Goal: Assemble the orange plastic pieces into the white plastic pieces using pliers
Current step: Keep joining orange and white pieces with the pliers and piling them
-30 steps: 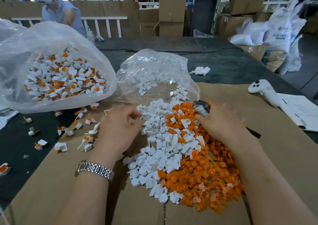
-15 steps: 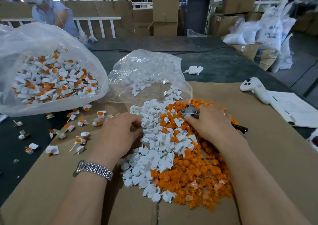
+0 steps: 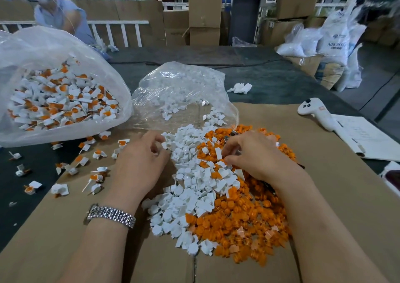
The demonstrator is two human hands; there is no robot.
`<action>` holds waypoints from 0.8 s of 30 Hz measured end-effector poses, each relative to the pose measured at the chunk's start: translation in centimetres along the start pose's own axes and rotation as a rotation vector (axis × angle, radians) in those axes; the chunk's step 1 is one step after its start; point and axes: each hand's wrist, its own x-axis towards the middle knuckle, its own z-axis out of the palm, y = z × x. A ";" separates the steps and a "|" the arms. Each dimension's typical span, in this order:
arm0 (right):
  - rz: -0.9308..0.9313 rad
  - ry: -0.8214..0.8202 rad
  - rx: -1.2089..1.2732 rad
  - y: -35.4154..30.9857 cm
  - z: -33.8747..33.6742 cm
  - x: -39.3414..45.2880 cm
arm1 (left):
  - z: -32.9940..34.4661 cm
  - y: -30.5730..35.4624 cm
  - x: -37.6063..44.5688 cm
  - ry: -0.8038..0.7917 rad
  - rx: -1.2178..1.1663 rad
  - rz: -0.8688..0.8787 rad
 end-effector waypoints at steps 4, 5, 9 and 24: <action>-0.012 -0.040 0.016 0.1 -0.4 -0.1 | -0.1 0.5 0.1 0.021 -0.188 -0.087; -0.017 -0.077 0.020 0.1 -0.6 -0.2 | -0.2 0.7 0.1 0.014 -0.248 -0.111; -0.058 -0.203 0.046 -0.1 -0.9 -0.6 | -0.3 1.4 -0.1 -0.029 -0.387 -0.155; -0.142 0.084 0.258 -0.3 -0.8 -0.2 | -1.1 2.3 -0.3 -0.179 -1.014 -0.371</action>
